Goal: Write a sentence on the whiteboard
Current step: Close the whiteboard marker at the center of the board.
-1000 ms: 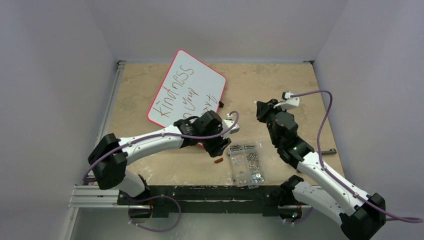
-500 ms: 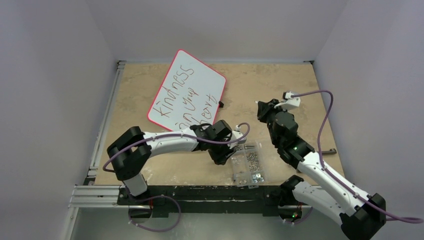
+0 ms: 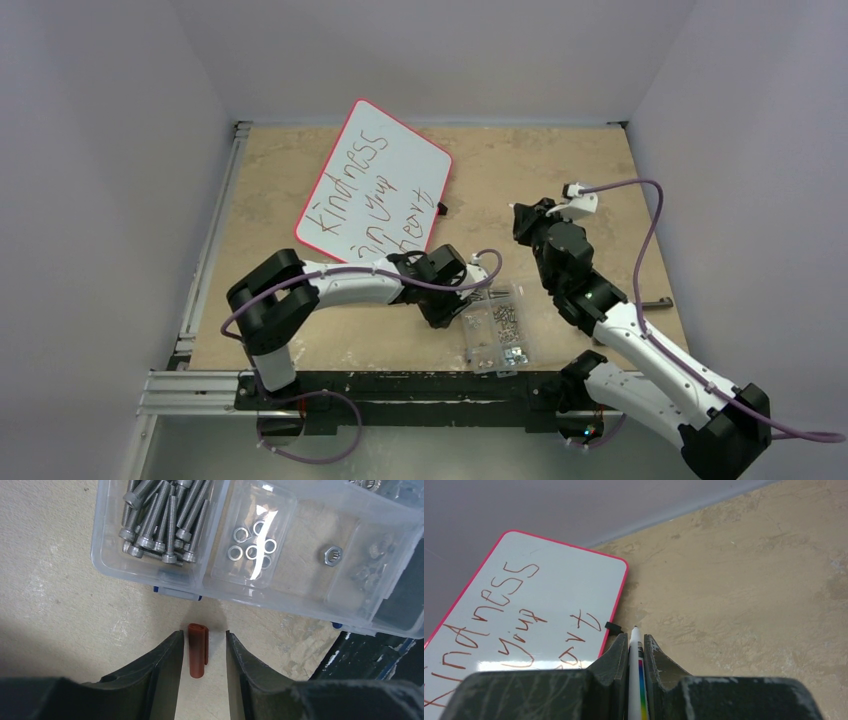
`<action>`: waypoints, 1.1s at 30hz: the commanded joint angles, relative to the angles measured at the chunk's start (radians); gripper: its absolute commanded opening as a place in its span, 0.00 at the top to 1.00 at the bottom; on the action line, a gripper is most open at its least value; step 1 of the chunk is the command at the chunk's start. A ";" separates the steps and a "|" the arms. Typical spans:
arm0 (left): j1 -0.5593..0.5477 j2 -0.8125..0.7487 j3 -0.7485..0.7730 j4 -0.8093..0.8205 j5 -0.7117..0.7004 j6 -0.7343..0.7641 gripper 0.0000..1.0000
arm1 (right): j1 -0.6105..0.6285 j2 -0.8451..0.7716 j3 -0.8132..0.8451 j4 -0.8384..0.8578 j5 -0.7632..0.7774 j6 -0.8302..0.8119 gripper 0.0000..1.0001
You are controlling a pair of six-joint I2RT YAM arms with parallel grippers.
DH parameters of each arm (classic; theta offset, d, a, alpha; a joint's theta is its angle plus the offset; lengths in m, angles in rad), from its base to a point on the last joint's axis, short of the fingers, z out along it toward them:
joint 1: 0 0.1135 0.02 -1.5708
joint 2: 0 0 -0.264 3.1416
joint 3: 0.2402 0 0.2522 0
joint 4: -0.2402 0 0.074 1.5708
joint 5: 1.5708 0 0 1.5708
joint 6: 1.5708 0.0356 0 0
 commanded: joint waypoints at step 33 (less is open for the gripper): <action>0.245 -0.320 0.349 -0.174 -0.391 -0.656 1.00 | 0.000 -0.127 -0.024 0.340 -0.210 -0.097 1.00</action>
